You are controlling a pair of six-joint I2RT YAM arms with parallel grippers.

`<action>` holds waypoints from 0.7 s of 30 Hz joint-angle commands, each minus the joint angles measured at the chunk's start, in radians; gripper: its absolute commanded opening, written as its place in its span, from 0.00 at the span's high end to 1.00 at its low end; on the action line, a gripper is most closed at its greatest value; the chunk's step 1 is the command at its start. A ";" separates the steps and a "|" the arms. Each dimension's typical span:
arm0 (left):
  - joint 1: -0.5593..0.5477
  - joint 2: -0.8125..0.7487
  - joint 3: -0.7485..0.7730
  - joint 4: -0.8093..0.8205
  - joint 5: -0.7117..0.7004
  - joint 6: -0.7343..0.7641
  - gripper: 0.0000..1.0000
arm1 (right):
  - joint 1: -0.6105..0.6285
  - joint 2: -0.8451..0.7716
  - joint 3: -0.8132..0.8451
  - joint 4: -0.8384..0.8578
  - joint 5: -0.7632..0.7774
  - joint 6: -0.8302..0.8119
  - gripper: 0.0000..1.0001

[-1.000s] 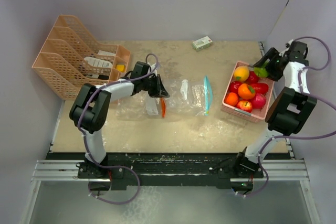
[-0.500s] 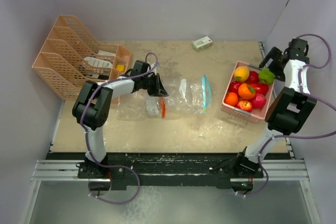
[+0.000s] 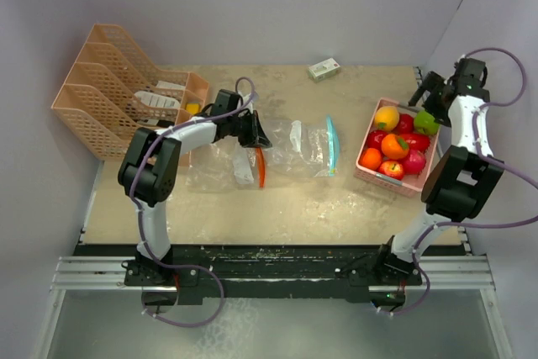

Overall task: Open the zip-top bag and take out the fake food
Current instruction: Place the zipper food storage bag at the center of the board.

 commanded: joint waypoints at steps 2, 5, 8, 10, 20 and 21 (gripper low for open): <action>0.007 0.011 0.070 -0.016 0.011 0.035 1.00 | 0.144 -0.066 -0.009 -0.010 0.028 -0.016 0.06; 0.007 -0.001 0.109 -0.055 -0.006 0.059 0.96 | 0.219 -0.078 -0.047 0.007 0.027 0.001 0.06; 0.007 -0.023 0.161 -0.105 -0.051 0.096 0.79 | 0.301 -0.089 -0.079 0.018 0.043 0.015 0.07; 0.008 -0.035 0.195 -0.134 -0.076 0.120 0.64 | 0.357 -0.088 -0.093 0.025 0.047 0.027 0.07; 0.050 -0.101 0.295 -0.227 -0.193 0.175 0.01 | 0.648 -0.108 -0.036 -0.011 0.314 -0.035 0.12; 0.060 -0.119 0.295 -0.229 -0.212 0.180 0.01 | 0.694 -0.129 -0.031 -0.006 0.402 -0.065 0.12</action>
